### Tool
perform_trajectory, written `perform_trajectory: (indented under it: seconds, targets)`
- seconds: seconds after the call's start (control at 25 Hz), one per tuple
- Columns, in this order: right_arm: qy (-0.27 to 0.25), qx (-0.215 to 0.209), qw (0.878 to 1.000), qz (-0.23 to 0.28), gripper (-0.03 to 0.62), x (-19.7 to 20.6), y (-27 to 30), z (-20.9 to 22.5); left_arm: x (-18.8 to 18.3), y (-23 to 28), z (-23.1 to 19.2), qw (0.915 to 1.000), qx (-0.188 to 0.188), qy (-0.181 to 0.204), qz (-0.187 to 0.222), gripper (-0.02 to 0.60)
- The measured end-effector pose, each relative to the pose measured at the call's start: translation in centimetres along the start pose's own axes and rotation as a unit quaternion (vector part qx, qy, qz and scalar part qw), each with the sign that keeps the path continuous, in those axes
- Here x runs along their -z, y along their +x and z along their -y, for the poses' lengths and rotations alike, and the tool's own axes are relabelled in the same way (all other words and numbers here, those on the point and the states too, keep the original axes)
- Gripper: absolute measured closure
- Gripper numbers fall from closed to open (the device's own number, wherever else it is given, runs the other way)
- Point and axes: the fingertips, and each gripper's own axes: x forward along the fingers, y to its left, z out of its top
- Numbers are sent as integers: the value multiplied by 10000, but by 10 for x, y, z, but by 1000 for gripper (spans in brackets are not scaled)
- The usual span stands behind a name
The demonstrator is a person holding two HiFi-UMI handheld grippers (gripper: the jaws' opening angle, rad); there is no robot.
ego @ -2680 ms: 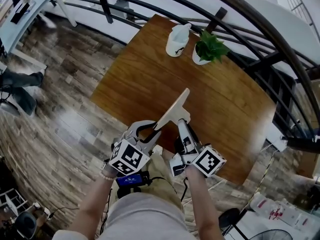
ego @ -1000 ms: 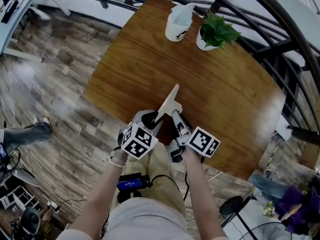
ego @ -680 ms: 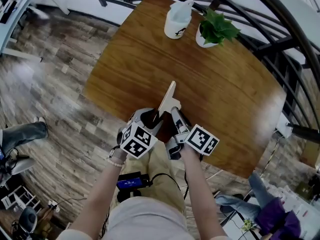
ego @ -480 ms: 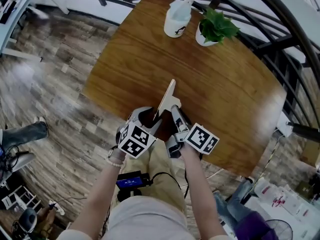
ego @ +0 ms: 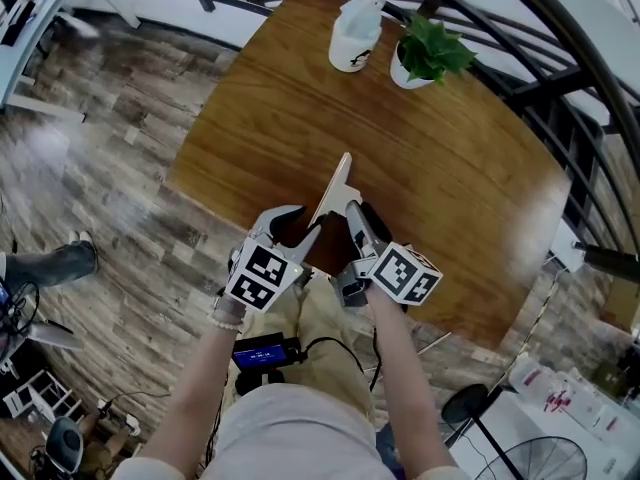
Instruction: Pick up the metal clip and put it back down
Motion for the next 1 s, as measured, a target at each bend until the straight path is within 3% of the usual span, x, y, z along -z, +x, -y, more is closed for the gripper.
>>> perform_trajectory:
  seconds: [0.08,0.24,0.68,1.0]
  targets:
    - [-467,151,9988,68,445,-4,-6,-2,-8,-7,1,9999,-13,38,161,470]
    - [-1436,380,9889,10,571,-7,-21,-12,-24,-23,7,9987,14,142,491,563]
    - [-3032,185,9517,443,572,-26,-65,-75,-71,-78,16,9922,-199,386,1169,581]
    - [-3466,135,9341,842,572,-39,-102,-107,-110,-113,28,9849,-286,751,1534,581]
